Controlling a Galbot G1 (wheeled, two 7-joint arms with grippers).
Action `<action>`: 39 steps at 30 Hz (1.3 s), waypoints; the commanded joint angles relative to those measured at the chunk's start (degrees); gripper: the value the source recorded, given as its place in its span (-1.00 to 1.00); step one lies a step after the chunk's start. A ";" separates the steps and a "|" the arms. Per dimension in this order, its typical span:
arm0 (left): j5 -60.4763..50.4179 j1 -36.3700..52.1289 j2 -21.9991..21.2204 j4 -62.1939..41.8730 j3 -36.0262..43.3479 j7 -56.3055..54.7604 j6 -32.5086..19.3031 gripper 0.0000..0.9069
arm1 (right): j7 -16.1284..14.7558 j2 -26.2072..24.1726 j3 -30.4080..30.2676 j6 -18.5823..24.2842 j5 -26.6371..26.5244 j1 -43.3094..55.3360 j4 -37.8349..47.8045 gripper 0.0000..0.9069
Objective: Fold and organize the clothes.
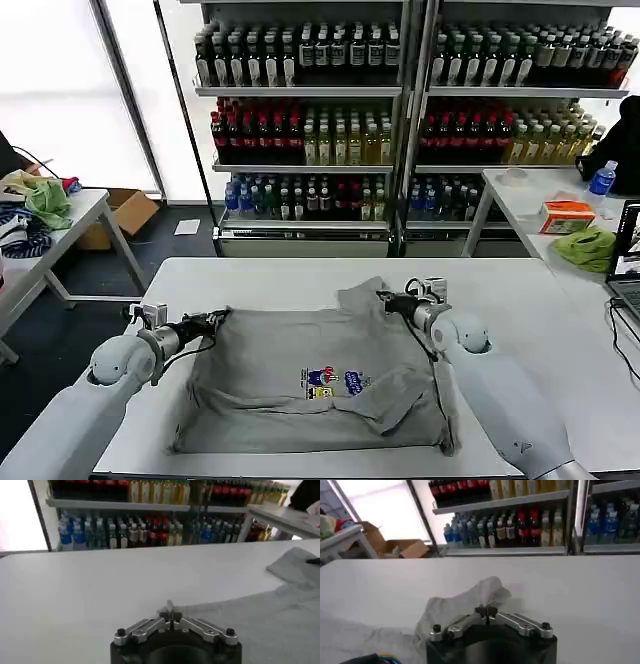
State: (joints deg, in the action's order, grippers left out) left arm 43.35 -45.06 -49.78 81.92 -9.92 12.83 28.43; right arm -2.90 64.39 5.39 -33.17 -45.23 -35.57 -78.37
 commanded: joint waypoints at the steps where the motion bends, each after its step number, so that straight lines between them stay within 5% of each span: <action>1: 2.34 -1.70 0.99 6.25 -2.63 -2.96 -0.43 -1.00 | 0.67 -1.04 3.08 0.03 -4.79 -2.73 -5.78 -1.00; 22: 3.53 -23.70 3.67 26.02 -17.99 -5.03 -0.71 -1.00 | 2.28 -8.57 16.53 -0.04 -11.36 -25.36 -30.42 -1.00; 39: 0.89 -40.71 2.04 36.70 -24.03 -6.35 3.12 -1.00 | 3.20 -10.54 26.75 0.01 -10.08 -48.57 -44.14 -1.00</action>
State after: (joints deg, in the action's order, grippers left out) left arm 45.77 -73.01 -47.12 111.01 -29.44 6.91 29.54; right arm 0.29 54.83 26.50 -33.21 -55.51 -69.93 -115.01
